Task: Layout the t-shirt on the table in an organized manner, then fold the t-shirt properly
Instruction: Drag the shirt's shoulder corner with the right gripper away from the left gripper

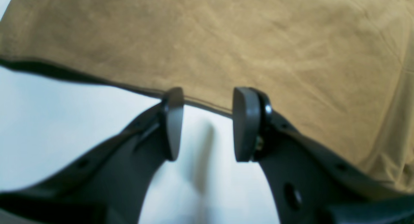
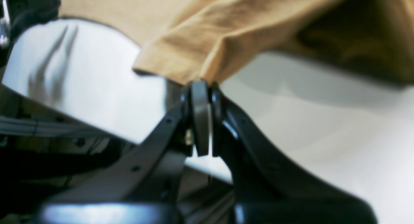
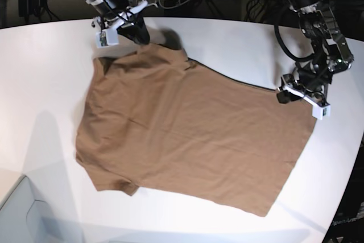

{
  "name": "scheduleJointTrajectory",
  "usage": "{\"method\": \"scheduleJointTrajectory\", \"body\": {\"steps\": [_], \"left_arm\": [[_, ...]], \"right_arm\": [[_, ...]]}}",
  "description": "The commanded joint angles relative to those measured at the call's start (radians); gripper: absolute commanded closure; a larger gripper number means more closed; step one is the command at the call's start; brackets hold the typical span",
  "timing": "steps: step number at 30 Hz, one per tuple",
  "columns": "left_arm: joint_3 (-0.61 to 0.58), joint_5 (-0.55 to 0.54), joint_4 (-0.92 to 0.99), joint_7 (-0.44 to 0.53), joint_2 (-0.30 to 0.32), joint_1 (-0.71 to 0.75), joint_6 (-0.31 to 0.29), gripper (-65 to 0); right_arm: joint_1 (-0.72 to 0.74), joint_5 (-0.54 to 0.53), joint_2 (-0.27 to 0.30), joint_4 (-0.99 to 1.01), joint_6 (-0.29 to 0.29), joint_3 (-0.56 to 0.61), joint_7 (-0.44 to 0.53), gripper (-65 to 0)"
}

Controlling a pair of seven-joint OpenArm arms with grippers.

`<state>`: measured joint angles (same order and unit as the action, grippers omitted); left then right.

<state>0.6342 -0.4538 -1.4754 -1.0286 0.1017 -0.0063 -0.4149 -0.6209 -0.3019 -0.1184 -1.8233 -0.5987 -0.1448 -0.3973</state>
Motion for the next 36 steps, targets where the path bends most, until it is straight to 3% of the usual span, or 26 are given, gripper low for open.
{"method": "scheduleJointTrajectory", "body": {"steps": [1, 8, 16, 21, 36], "left_arm": [[0.003, -0.018, -0.02, 0.012, 0.01, -0.014, -0.003, -24.6], [0.0, -0.018, -0.02, 0.011, 0.014, -0.034, -0.003, -24.6], [0.002, -0.018, -0.02, 0.011, 0.016, -0.031, -0.005, -25.1], [0.003, -0.018, -0.021, 0.011, 0.026, -0.027, -0.005, -25.1], [0.054, -0.115, -0.072, 0.015, 0.103, -0.013, -0.005, -25.0]], "right_arm": [[-0.021, -0.03, -0.008, -0.017, -0.008, 0.017, 0.021, 0.0], [-0.053, -0.082, 0.036, 0.032, -0.008, 0.159, 0.016, -0.2], [-0.052, -0.082, 0.056, 0.047, -0.008, 0.202, -0.045, -24.7], [-0.058, -0.082, 0.059, 0.04, -0.008, 0.198, -0.038, -32.2], [-0.014, -0.084, 0.075, 0.041, -0.008, -0.134, -0.044, -32.1]]}}
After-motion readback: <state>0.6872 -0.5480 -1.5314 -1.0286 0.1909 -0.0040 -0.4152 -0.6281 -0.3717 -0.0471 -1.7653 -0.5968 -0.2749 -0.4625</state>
